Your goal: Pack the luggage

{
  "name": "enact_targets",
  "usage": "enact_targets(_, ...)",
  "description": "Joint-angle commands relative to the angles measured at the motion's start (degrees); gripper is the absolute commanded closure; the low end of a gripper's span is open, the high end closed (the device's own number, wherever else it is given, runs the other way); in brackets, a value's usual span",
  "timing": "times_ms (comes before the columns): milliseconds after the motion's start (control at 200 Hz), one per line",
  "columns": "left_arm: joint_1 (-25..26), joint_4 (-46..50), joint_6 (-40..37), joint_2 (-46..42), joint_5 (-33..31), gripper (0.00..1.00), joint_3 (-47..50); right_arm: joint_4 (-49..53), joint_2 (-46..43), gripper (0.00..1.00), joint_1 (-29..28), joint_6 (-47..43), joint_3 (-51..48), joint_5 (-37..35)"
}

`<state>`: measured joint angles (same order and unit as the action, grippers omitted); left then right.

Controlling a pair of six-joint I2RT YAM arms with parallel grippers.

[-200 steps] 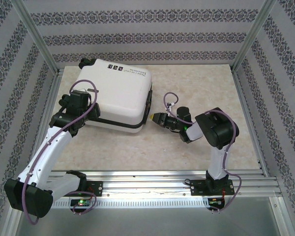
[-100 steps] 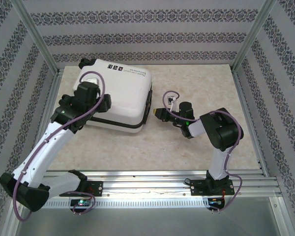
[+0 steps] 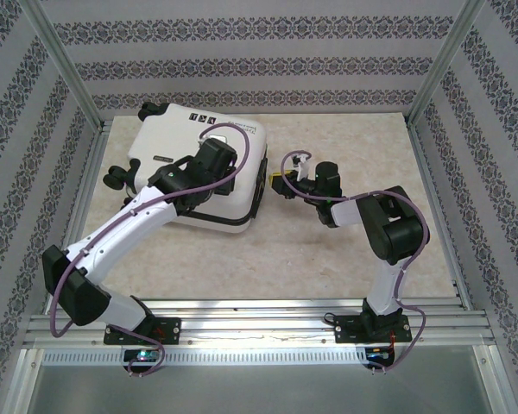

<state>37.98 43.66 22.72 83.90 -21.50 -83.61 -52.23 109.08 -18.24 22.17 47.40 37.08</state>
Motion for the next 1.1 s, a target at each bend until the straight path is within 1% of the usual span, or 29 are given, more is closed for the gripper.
enact_targets(0,1.22,0.03,0.4,0.76,-1.58,0.36,-2.61,1.78,-0.41,0.72,-0.38,-3.06,1.72,3.28)
enact_targets(160,1.63,0.11,0.09,1.77,-1.45,0.36,-3.65,4.81,0.17,0.73,-1.83,-4.86,3.15,3.78)
enact_targets(345,1.9,0.29,0.13,2.38,-1.19,0.36,-3.97,9.33,0.18,0.73,-3.84,-8.3,4.88,2.11)
enact_targets(460,2.34,1.1,0.13,3.67,-1.11,0.36,-5.18,11.65,0.82,0.74,-4.26,-8.78,5.66,1.25)
enact_targets(854,3.24,2.01,-0.65,5.51,-1.37,0.36,-6.85,12.17,2.01,0.76,-3.45,-7.98,5.17,-1.31)
enact_targets(979,3.29,2.24,-0.7,5.27,-1.68,0.36,-6.66,9.75,2.03,0.76,-1.59,-4.91,4.02,1.34)
enact_targets(1094,3.32,2.39,-0.91,5.22,-1.71,0.36,-6.83,8.99,1.3,0.74,-1.13,-5.87,4.02,1.59)
